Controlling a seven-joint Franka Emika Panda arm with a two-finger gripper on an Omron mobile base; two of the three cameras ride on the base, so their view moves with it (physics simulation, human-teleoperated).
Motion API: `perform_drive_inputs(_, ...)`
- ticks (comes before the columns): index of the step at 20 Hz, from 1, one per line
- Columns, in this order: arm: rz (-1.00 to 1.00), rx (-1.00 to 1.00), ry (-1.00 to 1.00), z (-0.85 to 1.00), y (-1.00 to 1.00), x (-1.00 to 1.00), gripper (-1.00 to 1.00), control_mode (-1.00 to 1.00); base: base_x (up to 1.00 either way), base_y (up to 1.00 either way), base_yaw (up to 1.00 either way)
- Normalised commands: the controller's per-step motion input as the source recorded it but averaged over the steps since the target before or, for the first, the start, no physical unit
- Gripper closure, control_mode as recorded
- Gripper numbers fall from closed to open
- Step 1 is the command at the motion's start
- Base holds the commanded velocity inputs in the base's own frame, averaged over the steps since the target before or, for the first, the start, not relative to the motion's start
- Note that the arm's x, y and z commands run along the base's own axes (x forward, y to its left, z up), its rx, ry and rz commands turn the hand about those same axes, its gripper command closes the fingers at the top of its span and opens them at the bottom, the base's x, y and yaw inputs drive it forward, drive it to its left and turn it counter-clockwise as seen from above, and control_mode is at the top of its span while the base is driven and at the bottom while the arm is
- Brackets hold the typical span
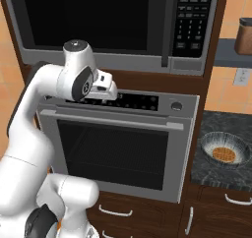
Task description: Open the microwave, place the bowl with waffle inside the microwave, then close the microwave door and turn it on.
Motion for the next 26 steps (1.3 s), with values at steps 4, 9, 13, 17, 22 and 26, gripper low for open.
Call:
perform_drive_inputs(4, 0.00, 0.00, -0.29, 0.45, -0.84, -0.39, -1.00, -1.00, 0.00, 0.00, 0.00)
perform_drive_inputs(9, 0.00, 0.00, -0.35, 0.58, -0.75, -0.35, -1.00, -1.00, 0.00, 0.00, 0.00)
perform_drive_inputs(13, 0.00, 0.00, -0.28, 0.66, -0.56, -0.13, -1.00, -1.00, 0.00, 0.00, 0.00)
perform_drive_inputs(17, -0.02, 0.00, -0.23, 0.67, -0.60, -0.03, -1.00, -1.00, 0.00, 0.00, 0.00)
perform_drive_inputs(22, -0.05, 0.00, -0.32, 0.55, -0.59, -0.15, -1.00, -1.00, 0.00, 0.00, 0.00)
perform_drive_inputs(26, -0.08, 0.00, -0.29, 0.53, -0.29, -0.11, -1.00, -1.00, 0.00, 0.00, 0.00)
